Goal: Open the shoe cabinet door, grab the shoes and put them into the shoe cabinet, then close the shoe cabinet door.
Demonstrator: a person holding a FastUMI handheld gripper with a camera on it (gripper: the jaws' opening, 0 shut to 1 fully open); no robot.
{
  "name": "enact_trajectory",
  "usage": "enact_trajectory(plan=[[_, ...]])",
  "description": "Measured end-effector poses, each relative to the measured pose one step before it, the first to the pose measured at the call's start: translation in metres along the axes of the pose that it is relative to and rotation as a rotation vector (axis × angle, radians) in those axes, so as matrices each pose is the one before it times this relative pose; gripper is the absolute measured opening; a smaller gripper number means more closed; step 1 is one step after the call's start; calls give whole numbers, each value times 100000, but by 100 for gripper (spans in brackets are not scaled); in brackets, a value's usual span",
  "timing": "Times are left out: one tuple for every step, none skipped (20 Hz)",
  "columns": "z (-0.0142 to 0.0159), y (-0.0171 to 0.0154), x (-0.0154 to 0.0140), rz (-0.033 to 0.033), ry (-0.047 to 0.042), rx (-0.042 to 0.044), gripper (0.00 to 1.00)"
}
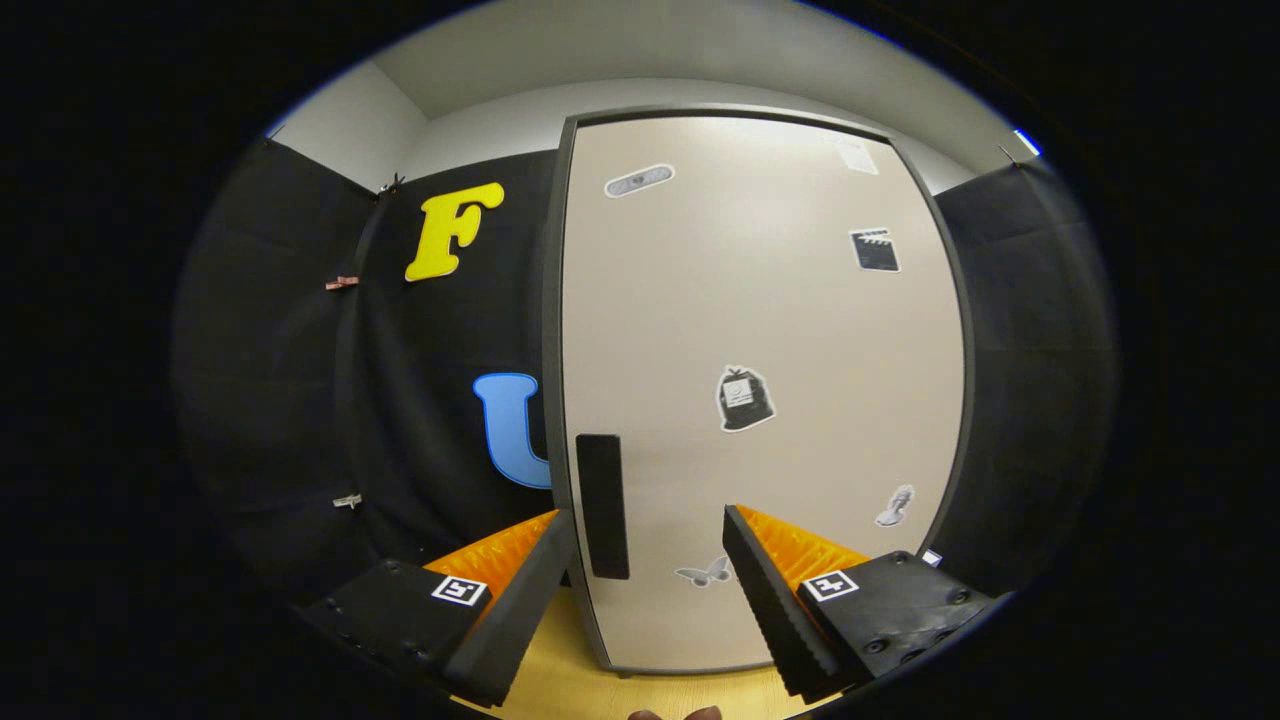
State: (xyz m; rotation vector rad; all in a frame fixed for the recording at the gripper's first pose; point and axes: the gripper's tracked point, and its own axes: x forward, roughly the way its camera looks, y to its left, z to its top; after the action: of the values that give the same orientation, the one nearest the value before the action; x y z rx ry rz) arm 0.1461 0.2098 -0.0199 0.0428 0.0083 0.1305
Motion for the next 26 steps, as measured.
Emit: enact_trajectory(plan=[[-464,441,802,-275,987,47,98],[-400,278,926,-697,304,-560,98],[-430,285,700,-475,746,-732,98],[-542,409,807,207,1256,-148,98],[-438,462,751,867,960,453,98],[-352,24,645,-579,1017,409,97],[-308,-13,707,-824,786,739,93],[-244,-69,654,-1153,302,486,83],[-132,-38,487,-667,248,311,80],[3,-149,567,-1091,-593,66,74],[138,56,386,-54,-1331,175,71],[120,-63,-54,-1361,-351,383,62],[229,231,-192,621,-490,-718,53],[-424,124,285,-853,-36,-1059,52],[286,-200,-34,384,-753,-1290,38],[-292,-41,296,-233,559,602,37],[117,191,-224,-49,4,1371,32],[-119,-2,-202,312,437,1035,27],[151,-7,-103,330,-639,35,22],[185,-16,81,616,-137,-292,22],[-72,60,-534,821,-989,248,22],[82,95,-454,1229,-685,-685,16],[162,35,-721,1304,-501,-278,16],[8,140,-745,1529,65,774,16],[4,7,-928,1714,549,709,16],[-215,-173,-1191,1773,162,178,16]])
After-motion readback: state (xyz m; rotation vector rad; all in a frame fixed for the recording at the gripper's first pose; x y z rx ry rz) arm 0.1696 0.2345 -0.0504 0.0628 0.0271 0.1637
